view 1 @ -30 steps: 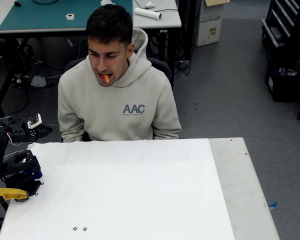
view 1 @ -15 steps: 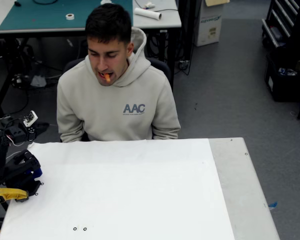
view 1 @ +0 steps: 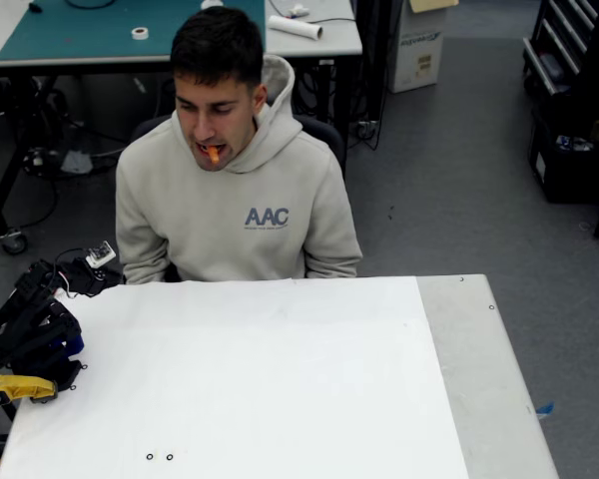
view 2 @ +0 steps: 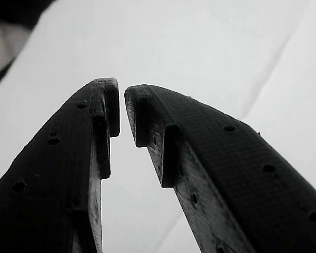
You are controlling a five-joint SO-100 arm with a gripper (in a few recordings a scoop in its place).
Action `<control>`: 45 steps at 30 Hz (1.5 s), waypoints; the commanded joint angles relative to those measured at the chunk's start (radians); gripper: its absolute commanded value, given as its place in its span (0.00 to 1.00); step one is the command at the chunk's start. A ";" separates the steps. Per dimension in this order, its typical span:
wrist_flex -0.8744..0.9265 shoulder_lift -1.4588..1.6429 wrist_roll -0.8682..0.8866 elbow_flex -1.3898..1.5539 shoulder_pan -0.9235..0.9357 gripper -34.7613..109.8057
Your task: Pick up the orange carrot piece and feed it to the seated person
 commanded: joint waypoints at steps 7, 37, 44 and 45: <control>-0.023 0.003 -0.060 0.123 -0.028 0.22; -0.025 0.003 -0.293 0.183 -0.017 0.23; -0.025 0.005 -0.293 0.183 -0.017 0.23; -0.025 0.005 -0.293 0.183 -0.017 0.23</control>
